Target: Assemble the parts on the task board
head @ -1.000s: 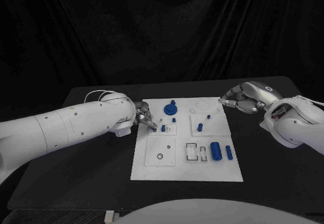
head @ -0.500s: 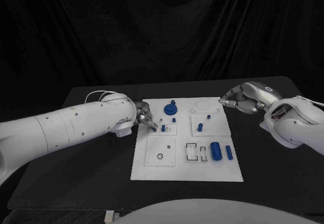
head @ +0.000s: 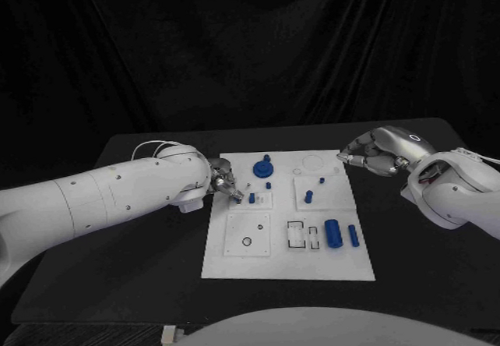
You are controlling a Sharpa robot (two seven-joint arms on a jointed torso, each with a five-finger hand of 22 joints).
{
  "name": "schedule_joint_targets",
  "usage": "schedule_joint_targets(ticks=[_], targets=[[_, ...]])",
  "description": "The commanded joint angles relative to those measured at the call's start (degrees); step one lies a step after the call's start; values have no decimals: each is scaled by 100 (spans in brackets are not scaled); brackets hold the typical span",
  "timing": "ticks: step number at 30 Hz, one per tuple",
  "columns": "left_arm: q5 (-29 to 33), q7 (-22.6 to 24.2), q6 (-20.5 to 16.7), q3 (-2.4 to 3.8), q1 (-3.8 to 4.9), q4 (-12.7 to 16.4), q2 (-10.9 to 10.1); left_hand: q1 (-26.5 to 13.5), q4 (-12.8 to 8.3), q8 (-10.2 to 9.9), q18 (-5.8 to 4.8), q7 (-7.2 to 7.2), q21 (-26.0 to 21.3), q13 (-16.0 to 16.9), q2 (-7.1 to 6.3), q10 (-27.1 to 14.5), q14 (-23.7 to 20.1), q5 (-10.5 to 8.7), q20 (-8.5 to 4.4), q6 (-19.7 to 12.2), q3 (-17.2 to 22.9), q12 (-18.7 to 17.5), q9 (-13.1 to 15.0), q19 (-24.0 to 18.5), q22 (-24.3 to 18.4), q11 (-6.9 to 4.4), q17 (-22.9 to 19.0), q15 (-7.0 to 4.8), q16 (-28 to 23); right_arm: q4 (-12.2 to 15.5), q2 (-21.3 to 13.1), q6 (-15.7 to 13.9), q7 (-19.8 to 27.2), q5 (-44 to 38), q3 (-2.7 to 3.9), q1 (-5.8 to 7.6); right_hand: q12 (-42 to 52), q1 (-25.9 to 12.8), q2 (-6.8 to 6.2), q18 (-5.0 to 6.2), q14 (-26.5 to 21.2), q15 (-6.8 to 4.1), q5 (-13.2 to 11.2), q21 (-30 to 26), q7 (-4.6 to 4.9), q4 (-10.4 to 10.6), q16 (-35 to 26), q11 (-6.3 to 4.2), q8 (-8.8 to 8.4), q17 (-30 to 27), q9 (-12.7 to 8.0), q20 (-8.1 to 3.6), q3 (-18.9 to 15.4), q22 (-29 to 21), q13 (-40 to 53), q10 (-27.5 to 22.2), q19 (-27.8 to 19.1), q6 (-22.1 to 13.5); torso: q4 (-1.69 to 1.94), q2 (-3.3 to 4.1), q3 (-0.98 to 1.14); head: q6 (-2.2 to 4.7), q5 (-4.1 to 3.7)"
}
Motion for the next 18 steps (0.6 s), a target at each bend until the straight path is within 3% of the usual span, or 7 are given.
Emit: schedule_joint_targets(ticks=[1, 18], targets=[[14, -65, 198, -29, -60, 25, 14, -3, 3, -27, -33, -26, 5, 1508, 35, 606, 606, 3, -50, 17, 22, 20, 8, 585, 1505, -28, 1510, -37, 15, -7, 4, 24, -33, -13, 4, -14, -26, 72, 10, 88, 319, 43, 28, -20, 9, -22, -35, 50, -27, -8, -7, 49, -17, 1151, 1494, 610, 241, 27, 0, 2, 1, 1, 3], [14, -60, 179, -29, -65, 67, -7, -4, -8, -24, -29, -31, -7, 1508, 35, 606, 606, 6, -51, 27, 41, 20, 14, 577, 1500, -30, 1510, -37, 15, -14, 6, 33, -53, -13, 4, -16, -26, 72, 10, 88, 319, 43, 28, -20, 9, -22, -35, 50, -27, -8, -7, 49, -17, 1151, 1494, 610, 241, 27, 0, 1, 1, 1, 5]])
